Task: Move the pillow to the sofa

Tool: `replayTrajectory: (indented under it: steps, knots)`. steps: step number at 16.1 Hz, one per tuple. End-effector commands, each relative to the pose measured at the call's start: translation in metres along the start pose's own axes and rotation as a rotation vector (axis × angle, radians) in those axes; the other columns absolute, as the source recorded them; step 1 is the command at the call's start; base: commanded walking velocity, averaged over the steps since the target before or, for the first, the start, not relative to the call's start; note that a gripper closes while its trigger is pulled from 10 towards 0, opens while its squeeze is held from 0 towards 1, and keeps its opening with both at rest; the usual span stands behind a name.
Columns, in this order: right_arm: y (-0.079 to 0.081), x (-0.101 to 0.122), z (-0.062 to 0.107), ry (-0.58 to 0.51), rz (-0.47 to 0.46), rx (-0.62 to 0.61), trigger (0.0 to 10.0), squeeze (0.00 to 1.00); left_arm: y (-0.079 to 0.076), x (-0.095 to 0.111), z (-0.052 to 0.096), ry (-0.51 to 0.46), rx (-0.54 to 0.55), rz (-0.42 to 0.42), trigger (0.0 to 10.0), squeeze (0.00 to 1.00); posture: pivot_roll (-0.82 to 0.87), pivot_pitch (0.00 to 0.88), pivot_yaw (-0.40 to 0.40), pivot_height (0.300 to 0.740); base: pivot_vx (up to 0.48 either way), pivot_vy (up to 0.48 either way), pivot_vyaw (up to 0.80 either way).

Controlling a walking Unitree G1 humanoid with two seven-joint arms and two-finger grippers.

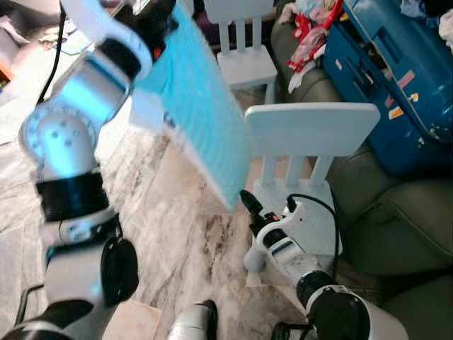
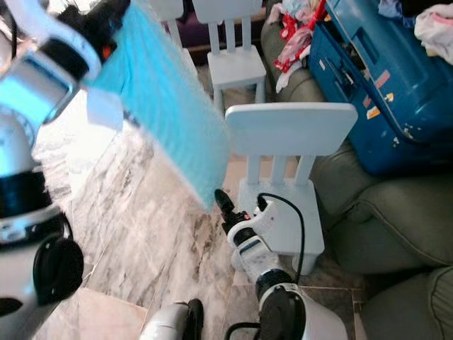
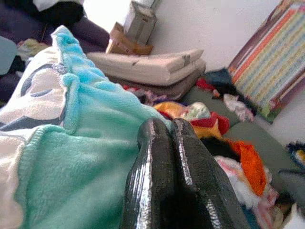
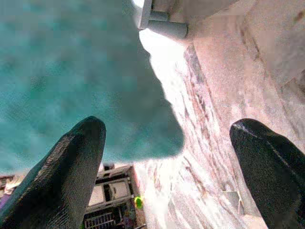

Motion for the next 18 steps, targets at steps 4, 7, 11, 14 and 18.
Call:
replayTrajectory:
  steps: [4,7,11,14,18]
  knots:
    - [0.013,0.008,-0.007,-0.067,-0.105,0.019,10.0,0.0,-0.019,0.024,-0.016,-0.15,-0.004,0.107,10.0,0.0,0.34,0.218,0.1,0.74,0.0,0.0,0.0]
    - [0.018,0.031,-0.009,-0.18,-0.217,0.032,10.0,0.0,-0.007,0.021,-0.011,-0.183,0.086,0.215,10.0,0.0,0.35,0.228,0.107,0.74,0.0,0.0,0.0]
    - [0.018,0.051,-0.009,-0.265,-0.293,0.033,10.0,0.0,0.016,0.017,0.003,-0.209,0.206,0.327,10.0,0.0,0.37,0.238,0.111,0.74,0.0,0.0,0.0]
    - [0.025,0.065,-0.011,-0.311,-0.306,0.034,10.0,0.0,0.02,0.014,0.01,-0.212,0.248,0.39,10.0,0.0,0.39,0.234,0.109,0.74,0.0,0.0,0.0]
    - [0.038,0.074,-0.016,-0.333,-0.31,0.058,0.0,0.0,0.021,0.012,0.014,-0.206,0.264,0.408,10.0,0.0,0.39,0.232,0.111,0.74,0.0,0.0,0.0]
Point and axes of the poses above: a point about 5 cm out from each wrist's last joint towards the gripper, its own z axis pointing back from the gripper into the wrist, its own x axis along the axis of the wrist's last joint, y = z × x, the point moved 6 cm from there along -z, pointing out of the wrist towards the gripper, and after that the axes turned 5 degrees about z, right-handed, at the moved point
